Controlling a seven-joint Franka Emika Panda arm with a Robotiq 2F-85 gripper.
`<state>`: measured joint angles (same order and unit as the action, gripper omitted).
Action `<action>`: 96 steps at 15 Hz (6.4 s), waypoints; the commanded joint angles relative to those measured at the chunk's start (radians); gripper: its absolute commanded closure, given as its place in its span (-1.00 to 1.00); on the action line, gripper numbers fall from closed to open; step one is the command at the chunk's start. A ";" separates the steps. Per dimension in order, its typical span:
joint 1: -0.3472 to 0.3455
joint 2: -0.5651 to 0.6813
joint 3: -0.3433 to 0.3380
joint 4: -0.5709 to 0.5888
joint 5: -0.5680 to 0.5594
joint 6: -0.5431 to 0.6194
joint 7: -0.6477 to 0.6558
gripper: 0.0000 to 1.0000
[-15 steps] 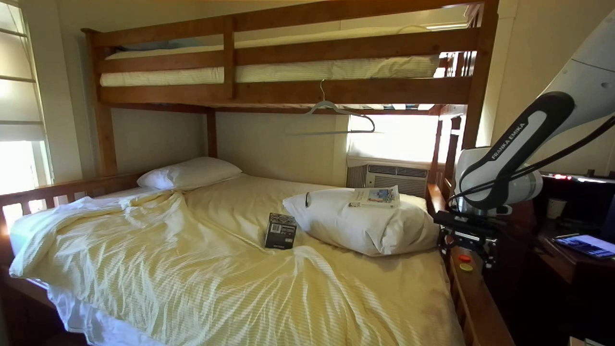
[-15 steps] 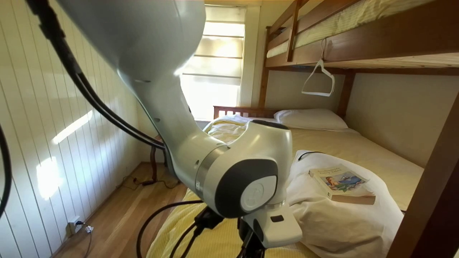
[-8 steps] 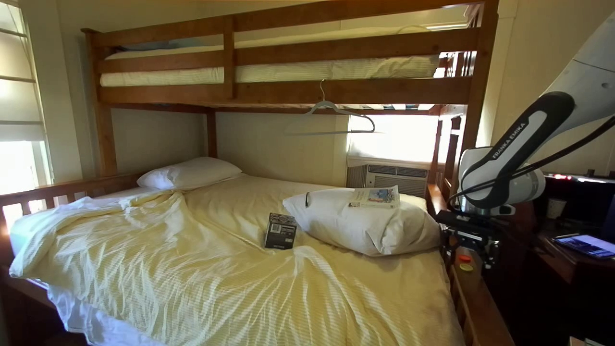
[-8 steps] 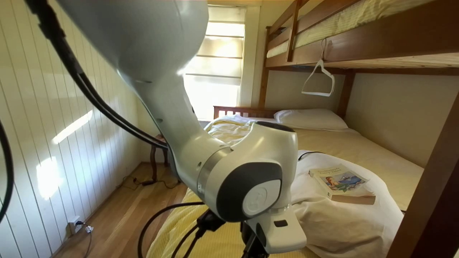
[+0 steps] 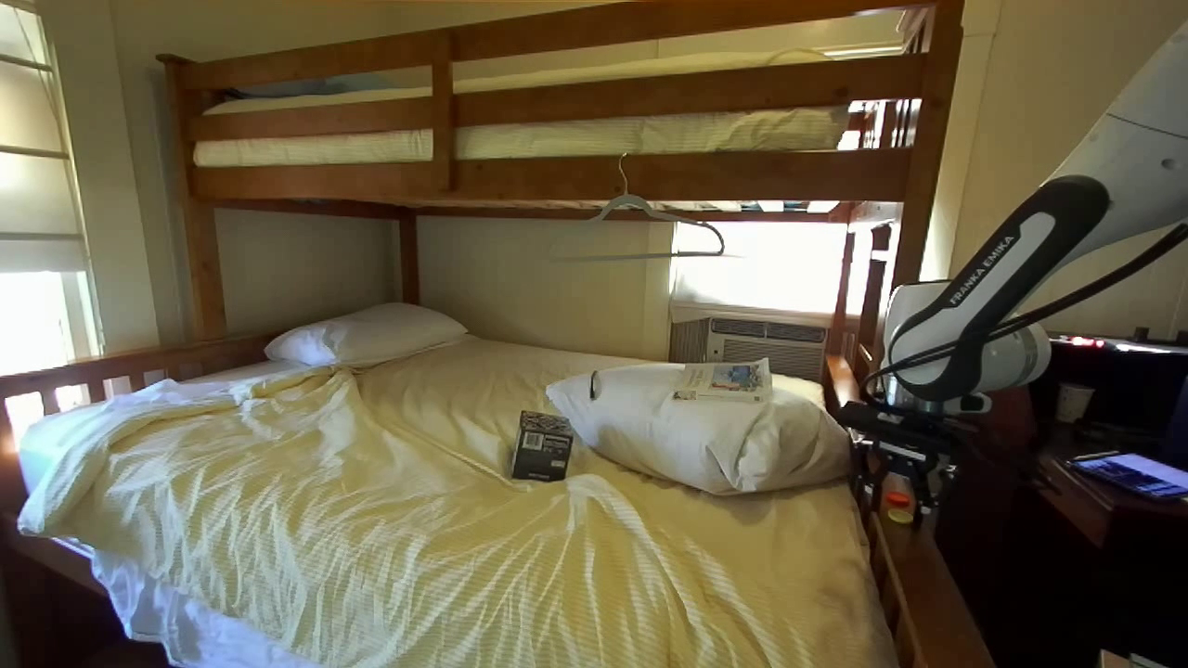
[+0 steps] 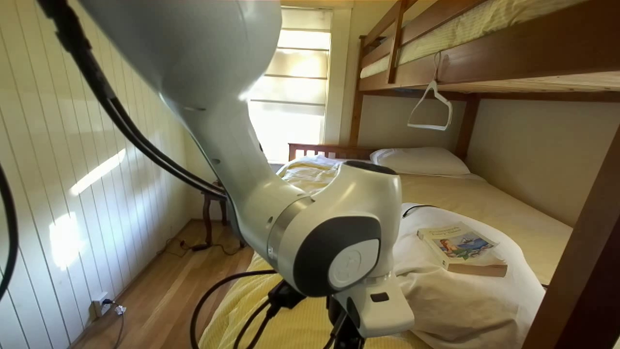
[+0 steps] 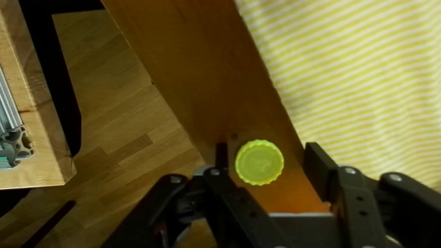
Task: Put the yellow ring and orange ring on the book
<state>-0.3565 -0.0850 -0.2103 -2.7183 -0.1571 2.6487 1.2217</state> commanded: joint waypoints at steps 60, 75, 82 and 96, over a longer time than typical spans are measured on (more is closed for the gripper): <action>0.201 0.411 -0.081 1.052 -0.226 -0.125 -0.307 0.29; 0.317 0.705 -0.152 1.275 -0.242 -0.262 -0.176 0.79; 0.303 0.750 -0.193 1.287 -0.239 -0.304 -0.101 0.79; 0.271 0.761 -0.223 1.302 -0.243 -0.267 -0.016 0.79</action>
<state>-0.0808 0.6498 -0.4159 -1.4415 -0.3922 2.3747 1.1672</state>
